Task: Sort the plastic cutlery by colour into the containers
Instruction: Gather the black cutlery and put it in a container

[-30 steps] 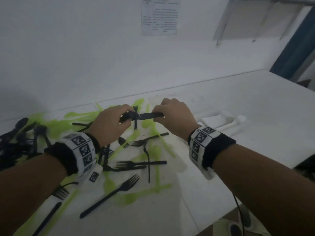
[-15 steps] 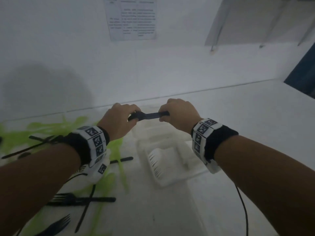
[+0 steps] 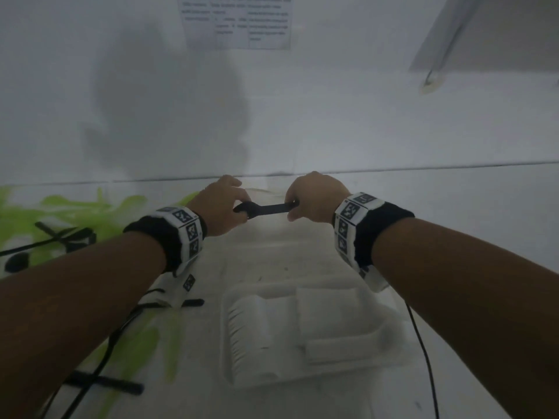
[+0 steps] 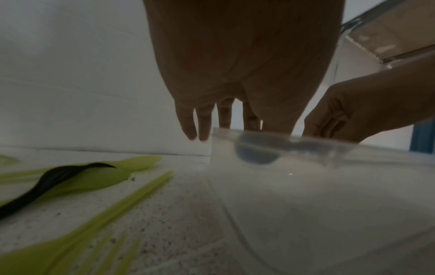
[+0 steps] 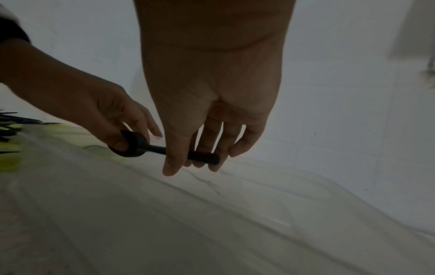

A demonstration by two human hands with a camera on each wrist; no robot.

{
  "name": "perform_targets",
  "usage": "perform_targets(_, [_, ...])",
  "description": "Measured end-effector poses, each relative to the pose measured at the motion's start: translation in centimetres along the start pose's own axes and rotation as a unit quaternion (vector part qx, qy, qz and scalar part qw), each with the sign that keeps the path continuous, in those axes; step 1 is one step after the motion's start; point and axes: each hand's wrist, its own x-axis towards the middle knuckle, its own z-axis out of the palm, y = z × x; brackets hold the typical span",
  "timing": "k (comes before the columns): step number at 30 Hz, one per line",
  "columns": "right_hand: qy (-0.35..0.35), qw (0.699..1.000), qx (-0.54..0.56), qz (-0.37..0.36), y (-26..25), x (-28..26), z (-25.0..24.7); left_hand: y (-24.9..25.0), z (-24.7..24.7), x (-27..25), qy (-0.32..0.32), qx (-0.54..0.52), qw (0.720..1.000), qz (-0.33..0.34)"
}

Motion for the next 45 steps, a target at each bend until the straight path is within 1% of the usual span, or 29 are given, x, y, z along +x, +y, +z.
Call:
perform_targets(1, [-0.008, 1.000, -0.008, -0.004, 0.0, 0.5, 0.2, -0.1, 0.3, 0.3, -0.013, 0.006, 1.000, -0.002])
perform_targets(3, [-0.018, 0.999, -0.030, -0.017, -0.2, 1.2, 0.5, -0.2, 1.2, 0.7, -0.018, 0.017, 1.000, -0.009])
perform_targets(7, [-0.029, 0.995, -0.091, -0.041, -0.7, 2.2, 0.9, -0.6, 2.2, 0.9, 0.008, 0.012, 1.000, -0.024])
perform_targets(11, [-0.044, 0.986, -0.151, -0.062, -1.7, 2.4, 1.3, -0.6, 2.5, 1.0, 0.012, 0.006, 1.000, -0.022])
perform_targets(17, [-0.079, 0.982, -0.166, -0.050, -2.6, 2.7, 1.0, -1.0, 3.0, 0.3, 0.037, -0.066, 0.997, 0.009])
perform_targets(21, [-0.046, 0.984, -0.167, -0.044, -3.4, 3.0, 1.0, -1.3, 3.3, 0.4, 0.069, -0.078, 0.994, -0.007])
perform_targets(24, [-0.038, 0.984, -0.165, -0.047, -3.7, 2.8, 1.0, -1.3, 3.4, 0.8, 0.075, -0.077, 0.994, -0.023])
perform_targets(28, [-0.007, 0.983, -0.180, -0.042, -4.2, 2.6, 1.2, -1.1, 3.5, 0.7, 0.085, -0.065, 0.994, -0.014])
perform_targets(30, [-0.011, 0.981, -0.187, -0.043, -4.5, 2.8, 1.3, -1.2, 3.5, 0.4, 0.092, -0.078, 0.993, -0.010])
perform_targets(34, [-0.019, 0.981, -0.188, -0.036, -4.7, 3.3, 1.2, -1.4, 3.6, 0.4, 0.116, -0.124, 0.985, -0.025])
perform_targets(36, [-0.025, 0.981, -0.192, -0.032, -4.6, 3.2, 1.1, -1.5, 3.6, 0.7, 0.114, -0.125, 0.985, -0.025])
perform_targets(41, [-0.033, 0.982, -0.186, -0.025, -4.3, 2.7, 0.8, -1.7, 3.2, 0.9, 0.095, -0.111, 0.989, 0.001])
perform_targets(45, [-0.009, 0.984, -0.175, -0.029, -4.4, 1.9, 0.8, -1.9, 2.4, 0.1, 0.107, -0.121, 0.987, 0.013])
